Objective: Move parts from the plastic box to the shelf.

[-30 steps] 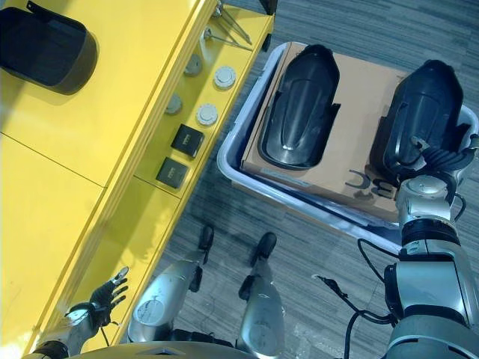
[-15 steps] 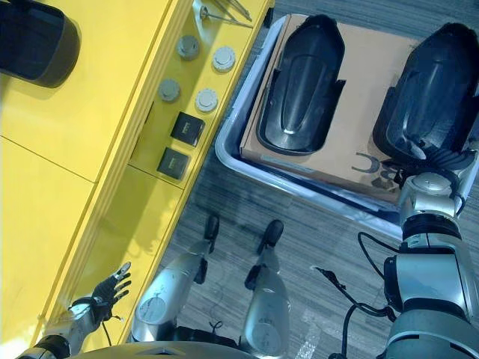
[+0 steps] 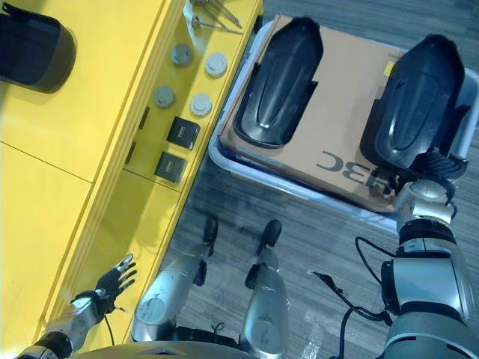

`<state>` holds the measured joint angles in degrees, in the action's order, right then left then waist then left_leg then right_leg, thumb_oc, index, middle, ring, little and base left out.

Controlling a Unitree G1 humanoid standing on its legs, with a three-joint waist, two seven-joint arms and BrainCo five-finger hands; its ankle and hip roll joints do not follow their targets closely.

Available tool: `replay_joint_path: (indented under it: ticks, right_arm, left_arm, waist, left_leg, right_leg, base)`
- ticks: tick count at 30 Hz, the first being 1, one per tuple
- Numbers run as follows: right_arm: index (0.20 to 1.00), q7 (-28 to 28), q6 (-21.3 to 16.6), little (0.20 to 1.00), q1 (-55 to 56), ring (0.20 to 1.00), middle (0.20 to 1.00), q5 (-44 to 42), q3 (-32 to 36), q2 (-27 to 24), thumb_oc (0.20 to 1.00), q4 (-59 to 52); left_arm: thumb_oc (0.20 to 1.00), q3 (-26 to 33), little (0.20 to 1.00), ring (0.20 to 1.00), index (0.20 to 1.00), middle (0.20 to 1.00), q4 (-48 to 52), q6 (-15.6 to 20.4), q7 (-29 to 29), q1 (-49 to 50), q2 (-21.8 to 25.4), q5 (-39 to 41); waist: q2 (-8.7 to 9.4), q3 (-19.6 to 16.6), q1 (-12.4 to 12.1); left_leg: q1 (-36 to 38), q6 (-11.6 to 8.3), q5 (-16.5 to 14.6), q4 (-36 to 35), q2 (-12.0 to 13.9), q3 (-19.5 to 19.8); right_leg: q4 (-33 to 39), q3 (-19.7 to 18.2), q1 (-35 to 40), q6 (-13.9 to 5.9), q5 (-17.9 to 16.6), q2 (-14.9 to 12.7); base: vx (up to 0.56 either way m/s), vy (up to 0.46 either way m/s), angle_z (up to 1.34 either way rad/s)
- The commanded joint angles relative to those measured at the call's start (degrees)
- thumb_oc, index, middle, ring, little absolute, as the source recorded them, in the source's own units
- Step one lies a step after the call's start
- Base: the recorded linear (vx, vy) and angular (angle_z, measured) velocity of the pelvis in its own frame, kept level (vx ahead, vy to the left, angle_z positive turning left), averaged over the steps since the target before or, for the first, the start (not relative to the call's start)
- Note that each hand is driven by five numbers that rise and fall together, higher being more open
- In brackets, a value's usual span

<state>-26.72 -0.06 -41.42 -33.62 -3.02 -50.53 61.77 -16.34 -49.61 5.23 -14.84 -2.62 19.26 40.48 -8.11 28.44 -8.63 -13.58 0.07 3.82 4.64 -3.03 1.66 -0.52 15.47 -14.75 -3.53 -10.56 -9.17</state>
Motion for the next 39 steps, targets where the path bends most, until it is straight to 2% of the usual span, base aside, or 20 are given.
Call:
replay_joint_path:
  ticks: [1, 3, 4, 5, 6, 7, 10, 11, 14, 17, 18, 20, 21, 22, 25, 28, 32, 33, 39]
  right_arm:
    - [0.200, 1.84, -4.70, 0.200, 1.85, 0.200, 0.200, 0.27, -2.72, 0.46, 0.200, -5.58]
    - [0.200, 2.07, -5.08, 0.200, 6.63, 0.200, 0.200, 1.84, -0.61, 1.97, 0.200, -12.84]
    - [0.200, 1.35, -4.06, 0.200, 10.52, 0.200, 0.200, 2.53, 0.59, 3.47, 0.200, -19.19]
    - [0.200, 0.05, -3.76, 0.200, 14.17, 0.200, 0.200, 2.37, 0.36, 6.13, 0.200, -25.09]
    - [0.200, -0.02, -3.91, 0.200, 14.52, 0.200, 0.200, 2.52, 0.32, 6.56, 0.200, -25.56]
    - [0.200, -1.02, -3.09, 0.200, 15.82, 0.200, 0.200, 3.13, -0.20, 8.32, 0.200, -28.37]
    - [0.200, -2.08, -2.69, 0.200, 16.76, 0.200, 0.200, 4.93, -1.94, 11.10, 0.200, -30.04]
    - [0.200, -2.33, -2.39, 0.200, 16.18, 0.200, 0.200, 6.03, -3.85, 12.90, 0.200, -31.16]
    - [0.200, -2.31, -1.52, 0.200, 14.86, 0.200, 0.200, 5.84, -5.74, 14.67, 0.200, -33.09]
    - [0.200, -2.02, -0.71, 0.200, 13.20, 0.200, 0.200, 5.84, -7.86, 16.61, 0.200, -33.95]
    - [0.200, -1.80, 0.02, 0.200, 11.80, 0.200, 0.200, 5.94, -9.62, 18.07, 0.200, -34.37]
    - [0.200, -1.71, 0.26, 0.200, 10.45, 0.200, 0.200, 5.69, -10.90, 18.96, 0.200, -34.17]
    - [0.200, -2.15, 0.76, 0.200, 9.52, 0.200, 0.200, 5.39, -11.92, 19.91, 0.200, -34.21]
    - [0.200, -2.69, 1.31, 0.200, 8.53, 0.200, 0.200, 5.47, -12.78, 20.79, 0.200, -34.22]
    - [0.200, -3.51, 2.56, 0.200, 6.44, 0.200, 0.200, 5.79, -14.49, 22.01, 0.200, -33.96]
    - [0.200, -4.44, 3.13, 0.200, 5.54, 0.200, 0.200, 6.16, -15.14, 22.48, 0.200, -34.03]
    - [0.200, -3.39, 3.53, 0.200, 5.99, 0.200, 0.200, 6.40, -14.63, 22.00, 0.200, -34.56]
    - [0.200, -1.27, 4.63, 0.200, 6.24, 0.200, 0.200, 6.40, -14.48, 21.56, 0.200, -35.01]
    - [0.200, 2.41, 5.79, 0.200, 6.99, 0.200, 0.200, 6.32, -16.39, 22.68, 0.200, -33.54]
  left_arm:
    - [1.000, -1.70, 1.000, 1.000, 1.000, 1.000, 2.00, 3.18, -2.79, 0.72, 5.52, 1.97]
    - [1.000, -3.35, 1.000, 1.000, 1.000, 1.000, 14.11, 1.56, -5.47, 2.21, 7.77, 3.29]
    - [1.000, -3.69, 1.000, 1.000, 1.000, 1.000, 24.24, -2.27, -6.04, 2.21, 8.99, 5.31]
    - [1.000, -4.06, 1.000, 1.000, 1.000, 1.000, 34.46, -4.57, -5.90, 0.47, 8.94, 7.86]
    - [1.000, -4.17, 1.000, 1.000, 1.000, 1.000, 35.39, -4.20, -6.44, 0.18, 8.90, 7.88]
    - [1.000, -4.88, 1.000, 1.000, 1.000, 1.000, 40.41, -6.27, -5.17, -2.11, 8.42, 9.05]
    - [1.000, -7.11, 1.000, 1.000, 1.000, 1.000, 44.36, -9.69, -3.46, -6.85, 6.09, 10.87]
    - [1.000, -9.48, 1.000, 1.000, 1.000, 1.000, 45.88, -10.53, -1.87, -11.11, 3.73, 12.14]
    - [1.000, -12.17, 1.000, 1.000, 1.000, 1.000, 46.65, -12.23, 1.71, -15.76, 0.83, 14.82]
    - [1.000, -14.25, 1.000, 1.000, 1.000, 1.000, 44.75, -15.86, 7.48, -20.11, -1.99, 17.56]
    - [1.000, -15.83, 1.000, 1.000, 1.000, 1.000, 41.85, -19.18, 12.38, -23.18, -4.23, 16.17]
    - [1.000, -16.99, 1.000, 1.000, 1.000, 1.000, 38.92, -20.50, 15.71, -25.21, -5.99, 16.39]
    - [1.000, -17.71, 1.000, 1.000, 1.000, 1.000, 36.75, -21.54, 19.47, -26.59, -7.33, 16.73]
    - [1.000, -18.12, 1.000, 1.000, 1.000, 1.000, 33.87, -21.30, 23.20, -28.10, -8.46, 15.39]
    - [1.000, -17.52, 1.000, 1.000, 1.000, 1.000, 26.44, -19.96, 29.60, -31.22, -10.30, 11.47]
    - [1.000, -16.02, 1.000, 1.000, 1.000, 1.000, 21.46, -19.18, 33.31, -33.02, -10.44, 8.30]
    - [1.000, -13.38, 1.000, 1.000, 1.000, 1.000, 15.71, -17.40, 31.78, -34.66, -9.50, 2.24]
    - [1.000, -12.58, 1.000, 1.000, 1.000, 1.000, 14.49, -16.08, 30.14, -35.59, -9.16, 0.99]
    - [1.000, -12.60, 1.000, 1.000, 1.000, 1.000, 16.19, -11.73, 31.76, -38.61, -10.00, 3.16]
  waist:
    - [1.11, -5.60, -1.71]
    - [2.68, -8.53, -1.59]
    - [3.52, -10.65, -1.61]
    - [4.39, -13.34, -1.42]
    - [4.49, -13.60, -1.40]
    - [5.01, -14.80, -1.27]
    - [6.01, -16.83, -0.73]
    - [6.80, -18.18, 0.31]
    - [7.44, -19.32, 1.81]
    - [7.78, -20.47, 3.36]
    - [7.84, -21.35, 4.49]
    - [7.82, -21.94, 5.22]
    - [7.81, -22.44, 5.72]
    - [7.79, -22.90, 6.18]
    - [7.72, -23.70, 7.06]
    - [7.69, -24.12, 7.43]
    - [7.82, -24.65, 7.86]
    - [7.97, -24.91, 8.25]
    - [8.20, -25.35, 8.91]
  left_leg:
    - [-3.73, -1.43, -3.03, 3.81, 0.66, 0.79]
    - [0.39, -1.68, -3.39, 2.07, 1.38, 0.66]
    - [4.29, -1.91, -3.77, 0.27, 2.00, 0.41]
    - [7.36, -2.02, -3.81, -1.13, 2.55, 0.07]
    - [7.72, -2.04, -3.86, -1.31, 2.63, 0.02]
    - [8.91, -2.03, -4.03, -1.53, 2.97, -0.05]
    - [11.26, -2.03, -4.38, -1.86, 3.46, -0.50]
    - [12.89, -2.00, -4.65, -2.04, 3.81, -1.44]
    - [14.45, -1.93, -4.88, -2.61, 4.11, -2.56]
    - [15.75, -1.87, -5.07, -3.13, 4.28, -3.68]
    - [16.68, -1.84, -5.07, -3.63, 4.51, -4.62]
    - [17.17, -1.84, -5.02, -4.00, 4.61, -5.24]
    - [17.57, -1.87, -4.94, -4.30, 4.73, -5.70]
    - [17.91, -1.89, -4.95, -4.49, 4.80, -6.17]
    - [18.69, -1.98, -5.07, -4.89, 4.97, -7.20]
    - [19.02, -2.13, -5.06, -5.03, 5.28, -7.80]
    - [19.29, -2.28, -5.04, -5.40, 5.51, -8.40]
    - [19.35, -2.41, -5.04, -5.57, 5.62, -8.70]
    - [19.52, -2.45, -5.08, -5.76, 5.57, -8.99]
  right_leg:
    - [-6.05, -1.83, 0.55, -3.89, 7.89, -1.14]
    - [-3.78, -1.57, 5.00, -4.14, 7.63, -0.61]
    - [-1.96, -1.57, 8.88, -4.37, 7.73, -0.16]
    - [-0.36, -1.55, 11.86, -4.57, 7.39, 0.06]
    - [-0.20, -1.54, 12.18, -4.60, 7.38, 0.09]
    - [0.10, -1.66, 13.38, -4.64, 7.38, 0.19]
    - [0.35, -2.11, 15.34, -4.64, 7.51, 0.49]
    - [0.55, -2.79, 16.62, -4.61, 7.62, 0.83]
    - [1.06, -3.87, 17.64, -4.65, 7.71, 1.29]
    - [1.41, -4.89, 18.22, -4.82, 7.73, 1.59]
    - [1.66, -5.58, 18.62, -4.93, 7.73, 1.83]
    - [1.91, -6.08, 18.80, -4.94, 7.68, 2.02]
    - [2.13, -6.33, 18.95, -5.02, 7.59, 2.11]
    - [2.32, -6.61, 19.06, -5.10, 7.53, 2.19]
    - [2.81, -7.15, 19.28, -5.38, 7.31, 2.21]
    - [3.26, -7.13, 19.38, -5.67, 7.04, 2.05]
    - [3.83, -6.94, 19.23, -6.09, 6.67, 1.90]
    - [4.08, -7.03, 19.05, -6.27, 6.50, 1.83]
    - [4.19, -7.20, 18.87, -6.40, 6.36, 1.78]
  base:
    - [0.10, -0.010, 0.14]
    - [0.20, -0.017, 0.10]
    - [0.31, 0.019, 0.01]
    - [0.27, 0.024, -0.04]
    - [0.21, 0.018, -0.03]
    - [0.11, -0.004, -0.06]
    - [0.17, 0.006, -0.04]
    - [0.16, 0.030, -0.03]
    - [0.08, 0.032, -0.18]
    - [0.04, 0.039, -0.30]
    - [0.04, 0.046, -0.31]
    - [0.04, 0.041, -0.25]
    - [0.03, 0.033, -0.27]
    - [0.03, 0.028, -0.26]
    - [0.02, 0.023, -0.26]
    - [0.00, 0.010, -0.09]
    - [-0.01, 0.001, -0.11]
    - [-0.02, 0.007, -0.11]
    - [0.00, 0.001, -0.13]
